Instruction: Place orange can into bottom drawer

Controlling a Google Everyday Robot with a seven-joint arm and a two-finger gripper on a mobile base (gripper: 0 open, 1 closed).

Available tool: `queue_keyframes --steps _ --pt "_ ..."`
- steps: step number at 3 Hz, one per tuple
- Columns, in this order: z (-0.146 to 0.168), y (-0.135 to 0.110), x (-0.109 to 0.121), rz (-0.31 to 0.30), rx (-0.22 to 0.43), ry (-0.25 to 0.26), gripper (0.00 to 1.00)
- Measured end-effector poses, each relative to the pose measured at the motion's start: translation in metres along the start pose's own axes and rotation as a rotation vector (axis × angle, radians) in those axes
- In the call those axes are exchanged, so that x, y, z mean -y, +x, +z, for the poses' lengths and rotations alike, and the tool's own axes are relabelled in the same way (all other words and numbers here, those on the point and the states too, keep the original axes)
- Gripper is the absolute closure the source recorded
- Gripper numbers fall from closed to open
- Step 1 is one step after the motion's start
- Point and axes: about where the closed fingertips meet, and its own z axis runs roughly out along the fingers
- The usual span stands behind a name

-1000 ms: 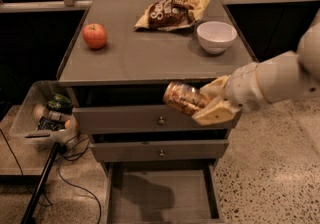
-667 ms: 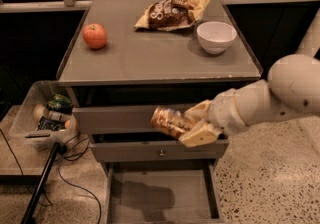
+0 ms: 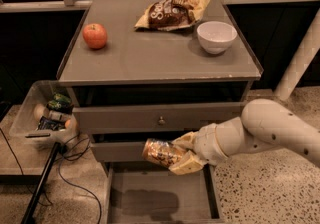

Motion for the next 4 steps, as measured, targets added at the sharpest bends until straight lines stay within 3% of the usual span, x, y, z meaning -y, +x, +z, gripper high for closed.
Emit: queue_keyframes --steps 1,2,3,4 --pt "0.027 0.03 0.007 -0.026 0.005 0.02 1.0" --pt "0.043 0.059 0.016 -0.018 -0.044 0.105 1.0" --pt "0.043 0.057 0.03 -0.02 -0.037 0.161 1.0" --pt "0.043 0.057 0.03 -0.02 -0.037 0.161 1.0"
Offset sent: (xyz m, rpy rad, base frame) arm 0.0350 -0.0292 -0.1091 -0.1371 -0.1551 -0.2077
